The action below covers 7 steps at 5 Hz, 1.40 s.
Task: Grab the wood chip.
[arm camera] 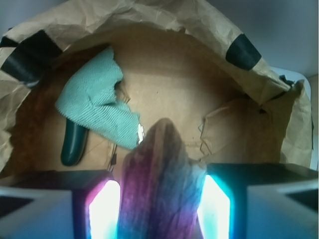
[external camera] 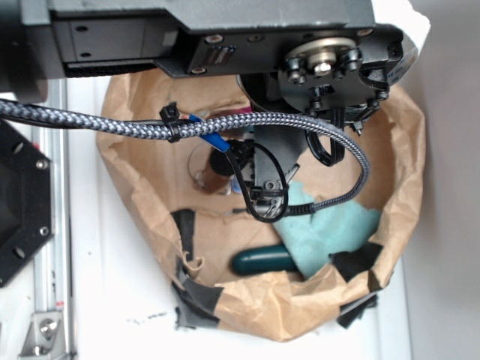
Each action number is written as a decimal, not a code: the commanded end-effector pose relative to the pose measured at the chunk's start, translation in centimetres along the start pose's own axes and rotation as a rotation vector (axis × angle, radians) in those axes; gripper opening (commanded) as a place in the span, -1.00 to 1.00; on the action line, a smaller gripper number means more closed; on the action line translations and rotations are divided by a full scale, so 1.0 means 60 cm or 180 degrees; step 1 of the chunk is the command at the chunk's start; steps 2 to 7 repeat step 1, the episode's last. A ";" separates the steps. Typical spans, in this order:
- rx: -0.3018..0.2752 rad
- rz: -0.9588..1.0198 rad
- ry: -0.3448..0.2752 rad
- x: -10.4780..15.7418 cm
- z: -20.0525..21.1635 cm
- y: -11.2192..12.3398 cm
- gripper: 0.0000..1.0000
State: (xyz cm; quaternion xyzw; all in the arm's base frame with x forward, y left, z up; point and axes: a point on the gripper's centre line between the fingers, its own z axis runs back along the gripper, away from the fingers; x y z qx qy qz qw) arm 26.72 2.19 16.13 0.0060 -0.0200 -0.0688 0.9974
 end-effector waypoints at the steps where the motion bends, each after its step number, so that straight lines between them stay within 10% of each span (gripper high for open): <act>1: 0.0157 0.0233 -0.0107 0.012 0.017 0.001 -1.00; 7: 0.0157 0.0233 -0.0107 0.012 0.017 0.001 -1.00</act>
